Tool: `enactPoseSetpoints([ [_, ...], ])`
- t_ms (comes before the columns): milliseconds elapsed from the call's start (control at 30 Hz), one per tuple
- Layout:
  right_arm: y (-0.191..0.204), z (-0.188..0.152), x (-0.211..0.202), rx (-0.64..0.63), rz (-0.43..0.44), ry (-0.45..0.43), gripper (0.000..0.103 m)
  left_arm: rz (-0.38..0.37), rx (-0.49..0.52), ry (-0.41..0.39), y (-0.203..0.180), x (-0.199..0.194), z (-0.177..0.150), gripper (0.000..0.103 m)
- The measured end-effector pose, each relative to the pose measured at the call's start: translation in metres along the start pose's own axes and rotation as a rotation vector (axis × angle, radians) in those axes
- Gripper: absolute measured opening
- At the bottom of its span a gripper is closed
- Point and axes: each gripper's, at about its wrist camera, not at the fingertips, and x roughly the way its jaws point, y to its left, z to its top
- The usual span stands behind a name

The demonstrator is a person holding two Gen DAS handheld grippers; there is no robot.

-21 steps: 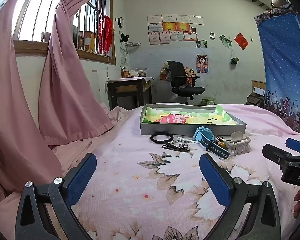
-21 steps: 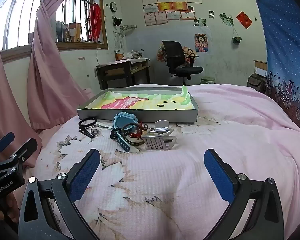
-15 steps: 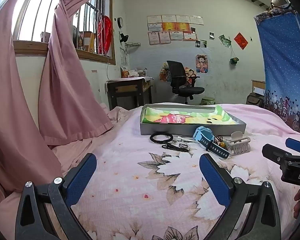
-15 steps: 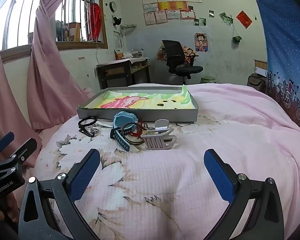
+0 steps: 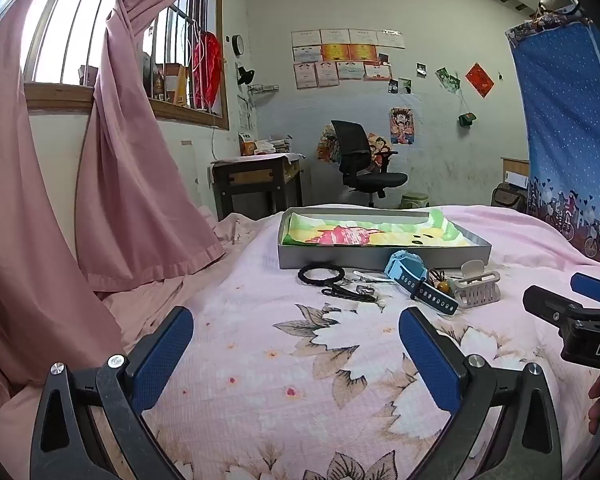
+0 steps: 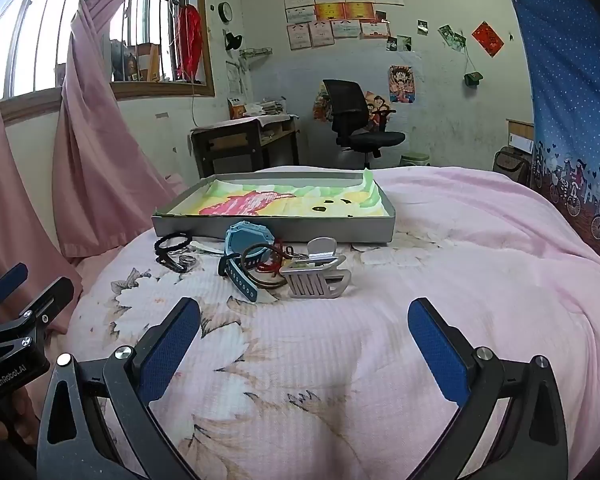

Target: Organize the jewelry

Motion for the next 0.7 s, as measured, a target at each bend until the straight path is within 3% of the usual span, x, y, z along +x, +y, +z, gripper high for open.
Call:
enactPoseSetpoints([
  [700,-0.0037,-0.0035,0.0025,0.0,-0.003,0.005,0.102,0.004,-0.015,0.0,0.0052,0.0004,-0.0039,0.103],
])
